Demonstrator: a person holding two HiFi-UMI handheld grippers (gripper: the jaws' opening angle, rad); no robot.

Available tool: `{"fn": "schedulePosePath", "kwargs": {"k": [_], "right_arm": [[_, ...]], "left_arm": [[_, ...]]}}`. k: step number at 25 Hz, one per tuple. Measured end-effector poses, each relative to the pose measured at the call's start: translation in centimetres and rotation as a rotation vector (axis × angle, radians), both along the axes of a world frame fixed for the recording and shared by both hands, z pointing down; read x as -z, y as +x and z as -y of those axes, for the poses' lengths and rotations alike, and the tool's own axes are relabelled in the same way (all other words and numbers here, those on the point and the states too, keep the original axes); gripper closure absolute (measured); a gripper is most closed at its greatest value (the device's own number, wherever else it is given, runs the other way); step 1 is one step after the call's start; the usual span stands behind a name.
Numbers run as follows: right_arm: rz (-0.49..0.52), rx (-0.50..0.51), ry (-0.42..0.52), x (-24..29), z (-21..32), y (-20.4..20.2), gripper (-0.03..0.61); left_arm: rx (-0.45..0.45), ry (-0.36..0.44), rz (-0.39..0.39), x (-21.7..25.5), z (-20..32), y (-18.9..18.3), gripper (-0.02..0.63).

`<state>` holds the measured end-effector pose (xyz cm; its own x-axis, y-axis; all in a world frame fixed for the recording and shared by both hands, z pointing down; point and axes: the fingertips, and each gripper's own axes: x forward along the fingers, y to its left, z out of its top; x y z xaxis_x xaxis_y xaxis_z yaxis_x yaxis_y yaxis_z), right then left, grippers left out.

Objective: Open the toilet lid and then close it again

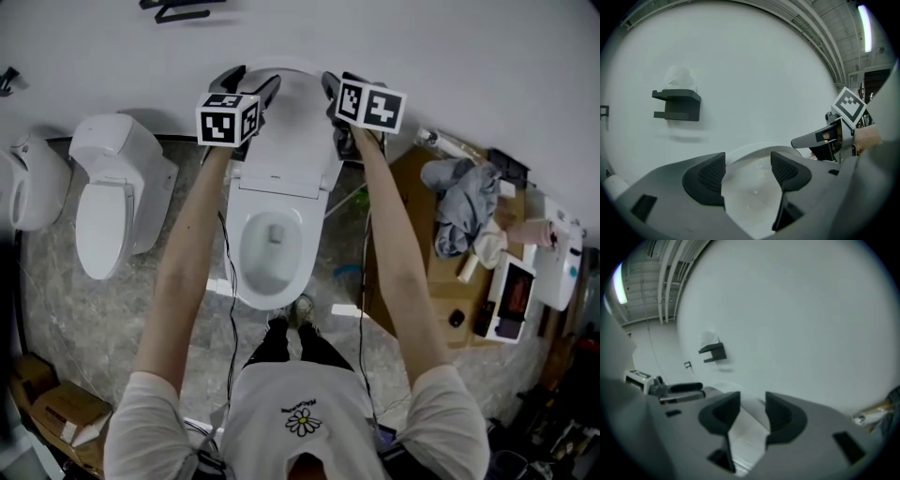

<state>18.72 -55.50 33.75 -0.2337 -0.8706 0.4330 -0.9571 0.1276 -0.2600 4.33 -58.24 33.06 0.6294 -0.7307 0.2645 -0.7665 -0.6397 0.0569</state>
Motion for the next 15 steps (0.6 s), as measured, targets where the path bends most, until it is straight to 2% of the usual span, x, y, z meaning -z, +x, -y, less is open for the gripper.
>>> {"fn": "schedulePosePath", "kwargs": {"k": [3,6,11,15], "right_arm": [[-0.053,-0.001,-0.002,0.5,-0.8,-0.2,0.397],[-0.066,-0.01,0.045,2.3,-1.9,0.0,0.397],[-0.094,-0.011,0.16,6.4,-5.5,-0.5,0.424],[-0.094,-0.023,0.293,11.0,-9.3,-1.4,0.476]], "left_arm": [[0.025,0.0,-0.006,0.7,-0.3,-0.9,0.296],[0.049,0.043,-0.023,2.3,-1.2,-1.8,0.296],[0.066,0.089,-0.116,5.2,-4.9,-3.2,0.296],[0.075,0.181,-0.182,9.9,-9.1,-4.5,0.298]]}}
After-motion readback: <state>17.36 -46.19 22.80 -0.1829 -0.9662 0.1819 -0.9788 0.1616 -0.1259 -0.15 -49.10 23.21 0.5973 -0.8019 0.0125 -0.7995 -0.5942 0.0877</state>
